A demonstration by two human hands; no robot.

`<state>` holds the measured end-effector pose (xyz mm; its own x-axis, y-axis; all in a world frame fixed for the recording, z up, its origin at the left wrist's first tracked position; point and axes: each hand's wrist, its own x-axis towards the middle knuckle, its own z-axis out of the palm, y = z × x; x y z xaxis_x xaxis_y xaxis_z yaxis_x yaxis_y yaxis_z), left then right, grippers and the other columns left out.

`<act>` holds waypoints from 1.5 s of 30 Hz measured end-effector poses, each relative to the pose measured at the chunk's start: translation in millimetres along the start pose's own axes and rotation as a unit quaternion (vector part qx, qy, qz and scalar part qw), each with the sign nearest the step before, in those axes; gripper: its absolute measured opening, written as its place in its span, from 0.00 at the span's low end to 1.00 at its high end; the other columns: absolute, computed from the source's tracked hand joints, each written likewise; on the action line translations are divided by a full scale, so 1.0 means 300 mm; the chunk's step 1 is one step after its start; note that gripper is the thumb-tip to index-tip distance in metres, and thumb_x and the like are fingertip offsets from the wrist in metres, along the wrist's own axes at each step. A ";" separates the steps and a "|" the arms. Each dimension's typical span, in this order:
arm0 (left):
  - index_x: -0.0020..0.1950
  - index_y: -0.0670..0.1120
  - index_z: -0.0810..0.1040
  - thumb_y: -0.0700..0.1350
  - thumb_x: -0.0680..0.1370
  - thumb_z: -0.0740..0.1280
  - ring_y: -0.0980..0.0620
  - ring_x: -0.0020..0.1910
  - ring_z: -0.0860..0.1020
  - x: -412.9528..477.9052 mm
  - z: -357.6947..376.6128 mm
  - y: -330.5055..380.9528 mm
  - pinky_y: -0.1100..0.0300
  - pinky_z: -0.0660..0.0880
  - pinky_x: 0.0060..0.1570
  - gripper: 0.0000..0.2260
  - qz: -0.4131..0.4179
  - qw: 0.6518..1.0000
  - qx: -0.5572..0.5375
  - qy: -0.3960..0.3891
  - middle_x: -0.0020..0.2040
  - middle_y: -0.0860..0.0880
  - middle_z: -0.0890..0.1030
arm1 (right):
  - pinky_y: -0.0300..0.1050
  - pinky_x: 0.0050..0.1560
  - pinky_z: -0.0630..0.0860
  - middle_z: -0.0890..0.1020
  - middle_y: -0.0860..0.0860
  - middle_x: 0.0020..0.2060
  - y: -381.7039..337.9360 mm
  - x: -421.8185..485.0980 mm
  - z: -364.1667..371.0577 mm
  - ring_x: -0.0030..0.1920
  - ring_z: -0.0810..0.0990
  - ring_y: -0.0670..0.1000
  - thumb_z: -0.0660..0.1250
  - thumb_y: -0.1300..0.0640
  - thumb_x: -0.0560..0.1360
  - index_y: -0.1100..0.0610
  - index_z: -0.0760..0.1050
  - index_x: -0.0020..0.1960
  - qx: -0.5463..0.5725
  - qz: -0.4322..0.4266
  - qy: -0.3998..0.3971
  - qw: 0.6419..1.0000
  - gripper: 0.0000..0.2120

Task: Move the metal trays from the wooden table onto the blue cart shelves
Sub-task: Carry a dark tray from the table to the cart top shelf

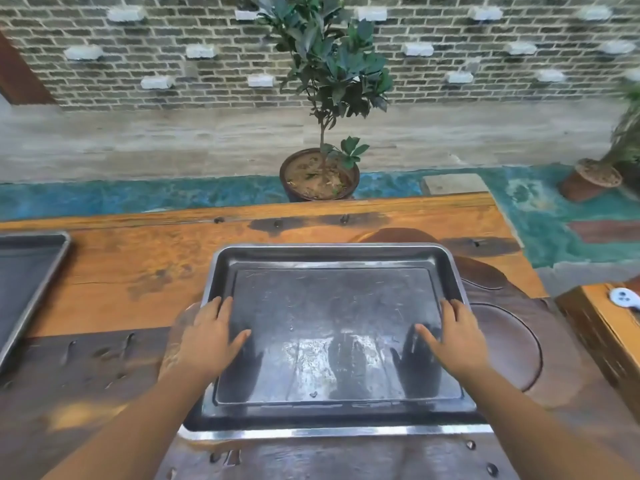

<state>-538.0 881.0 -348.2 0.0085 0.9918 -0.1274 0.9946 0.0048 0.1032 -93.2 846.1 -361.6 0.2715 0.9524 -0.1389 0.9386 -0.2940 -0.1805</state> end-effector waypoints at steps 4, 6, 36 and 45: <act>0.79 0.45 0.55 0.61 0.76 0.65 0.42 0.76 0.58 0.048 0.058 -0.030 0.46 0.65 0.72 0.38 -0.034 0.998 -0.039 -0.023 0.78 0.42 0.58 | 0.59 0.64 0.72 0.66 0.61 0.71 0.065 0.034 0.032 0.70 0.65 0.63 0.67 0.38 0.73 0.61 0.61 0.75 -0.009 0.033 0.011 0.999 0.40; 0.79 0.45 0.53 0.60 0.76 0.65 0.42 0.76 0.57 0.062 0.081 -0.044 0.45 0.65 0.71 0.39 -0.049 0.998 -0.039 -0.032 0.78 0.42 0.58 | 0.60 0.64 0.71 0.67 0.63 0.70 0.101 0.049 0.050 0.69 0.65 0.64 0.69 0.40 0.72 0.63 0.60 0.74 0.000 0.043 0.009 0.999 0.41; 0.63 0.54 0.63 0.51 0.77 0.67 0.34 0.61 0.73 0.096 0.260 -0.201 0.37 0.73 0.54 0.18 -0.194 0.968 -0.161 0.023 0.67 0.43 0.71 | 0.58 0.67 0.69 0.66 0.58 0.73 0.324 0.120 0.193 0.70 0.66 0.63 0.68 0.43 0.75 0.63 0.77 0.62 0.069 0.149 -0.019 0.986 0.26; 0.60 0.44 0.66 0.47 0.78 0.67 0.30 0.52 0.78 0.050 0.146 -0.159 0.47 0.70 0.43 0.15 -0.201 0.965 -0.168 -0.009 0.55 0.34 0.80 | 0.56 0.66 0.70 0.62 0.57 0.76 0.370 0.123 0.069 0.70 0.69 0.63 0.71 0.48 0.74 0.63 0.80 0.57 0.110 0.118 -0.016 0.987 0.21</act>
<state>-581.0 890.2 -398.2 -0.3669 0.8986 -0.2408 0.8279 0.4334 0.3561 16.6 847.0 -407.1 0.4678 0.8529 -0.2317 0.7802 -0.5216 -0.3451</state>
